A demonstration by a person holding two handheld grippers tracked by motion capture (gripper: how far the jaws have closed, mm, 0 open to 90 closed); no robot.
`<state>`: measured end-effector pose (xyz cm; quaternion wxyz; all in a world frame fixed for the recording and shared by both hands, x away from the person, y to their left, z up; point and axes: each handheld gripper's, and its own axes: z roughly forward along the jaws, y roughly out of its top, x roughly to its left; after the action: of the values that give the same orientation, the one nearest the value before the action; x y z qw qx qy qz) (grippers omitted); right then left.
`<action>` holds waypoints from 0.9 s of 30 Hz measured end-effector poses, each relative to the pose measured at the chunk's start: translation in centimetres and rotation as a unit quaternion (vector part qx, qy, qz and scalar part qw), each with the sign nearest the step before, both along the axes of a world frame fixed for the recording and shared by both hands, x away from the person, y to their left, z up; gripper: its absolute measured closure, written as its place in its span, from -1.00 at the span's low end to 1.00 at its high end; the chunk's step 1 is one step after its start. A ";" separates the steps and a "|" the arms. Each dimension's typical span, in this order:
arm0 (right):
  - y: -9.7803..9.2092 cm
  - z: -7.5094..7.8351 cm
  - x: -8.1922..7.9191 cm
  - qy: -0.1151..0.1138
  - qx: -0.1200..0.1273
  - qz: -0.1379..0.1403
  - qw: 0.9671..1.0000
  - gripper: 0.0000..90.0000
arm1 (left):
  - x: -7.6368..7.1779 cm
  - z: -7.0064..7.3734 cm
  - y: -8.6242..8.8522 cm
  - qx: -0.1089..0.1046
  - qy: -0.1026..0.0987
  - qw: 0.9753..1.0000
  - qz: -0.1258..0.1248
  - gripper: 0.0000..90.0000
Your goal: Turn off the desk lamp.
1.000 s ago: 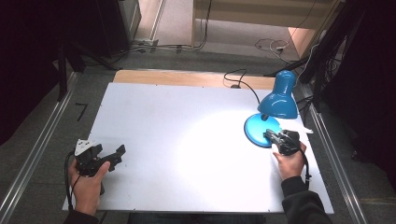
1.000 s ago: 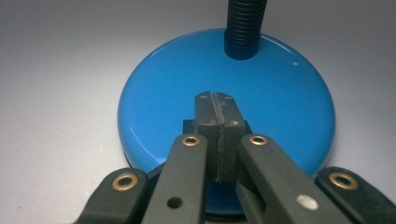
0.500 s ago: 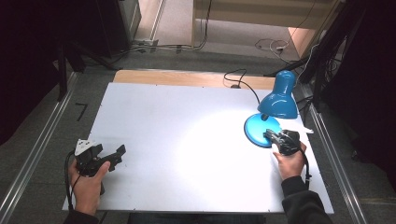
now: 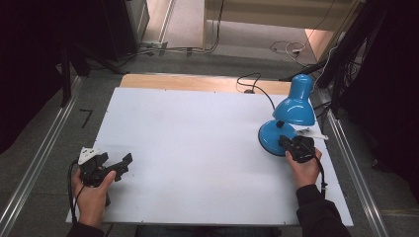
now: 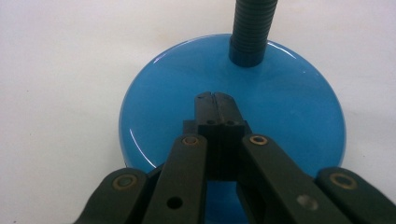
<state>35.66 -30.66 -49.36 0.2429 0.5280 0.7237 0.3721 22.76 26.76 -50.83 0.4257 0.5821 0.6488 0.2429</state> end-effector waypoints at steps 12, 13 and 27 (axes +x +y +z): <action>-0.5 1.3 -0.3 -0.011 0.035 -0.003 0.999 0.64 | 0.0 0.0 0.0 -0.001 0.001 1.000 0.000 -0.78; -0.5 1.3 -0.3 -0.011 0.037 -0.002 0.999 0.57 | 0.0 0.0 0.0 -0.002 0.002 1.000 0.000 -0.78; -0.2 1.8 -0.5 -0.014 0.045 0.005 0.999 -0.16 | 0.0 0.0 -0.1 0.000 0.002 1.000 -0.003 -0.78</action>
<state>35.18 -30.87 -47.56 0.2277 0.5296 0.7052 0.4127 22.79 26.71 -50.86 0.4253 0.5841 0.6482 0.2406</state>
